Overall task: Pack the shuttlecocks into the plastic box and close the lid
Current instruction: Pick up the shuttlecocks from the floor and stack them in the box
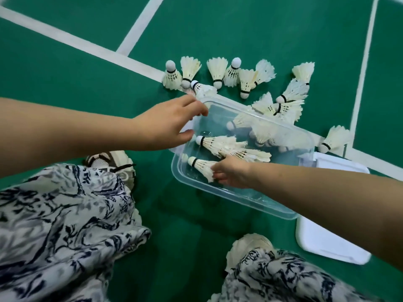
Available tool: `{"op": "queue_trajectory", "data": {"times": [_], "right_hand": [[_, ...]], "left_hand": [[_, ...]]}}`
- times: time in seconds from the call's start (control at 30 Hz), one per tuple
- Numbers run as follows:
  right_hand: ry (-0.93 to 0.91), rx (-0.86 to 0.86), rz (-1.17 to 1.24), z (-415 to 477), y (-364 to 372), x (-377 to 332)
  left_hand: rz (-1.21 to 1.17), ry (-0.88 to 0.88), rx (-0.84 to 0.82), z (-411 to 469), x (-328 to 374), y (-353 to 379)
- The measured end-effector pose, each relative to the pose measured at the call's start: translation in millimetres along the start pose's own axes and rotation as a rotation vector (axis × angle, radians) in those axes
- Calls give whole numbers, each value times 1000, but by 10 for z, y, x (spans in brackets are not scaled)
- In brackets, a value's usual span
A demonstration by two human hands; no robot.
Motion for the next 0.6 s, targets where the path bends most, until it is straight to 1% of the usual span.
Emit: {"op": "queue_trajectory", "data": {"times": [0.1, 0.2, 0.27, 0.37, 0.4, 0.43, 0.53, 0.6], "right_hand": [[-25, 52, -9, -34, -52, -37], [-56, 85, -127, -92, -51, -96], [-96, 130, -328, -192, -68, -154], [-202, 218, -791, -500, -196, -267], [-255, 261, -865, -637, -261, -309], [-290, 289, -873, -770, -342, -332], [-386, 341, -712, -1038, -627, -311], [-426, 382, -705, -1116, -775, -236]], "left_hand": [[17, 17, -26, -64, 6, 47], [21, 23, -43, -68, 27, 60], [14, 34, -47, -32, 65, 60], [22, 51, -44, 39, 142, 62], [29, 58, -42, 65, 171, 66], [38, 66, -39, 95, 204, 67], [54, 90, -27, 230, 306, 69], [46, 90, -12, 380, 394, 68]]}}
Point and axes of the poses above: each hand's wrist, its own z-axis towards the middle knuckle, its own y-axis out of the palm, x = y × z, the point moved 4 cm from there along z, towards the middle knuckle, and after that the axes turned 6 degrees about -z, right-handed, at the moved point
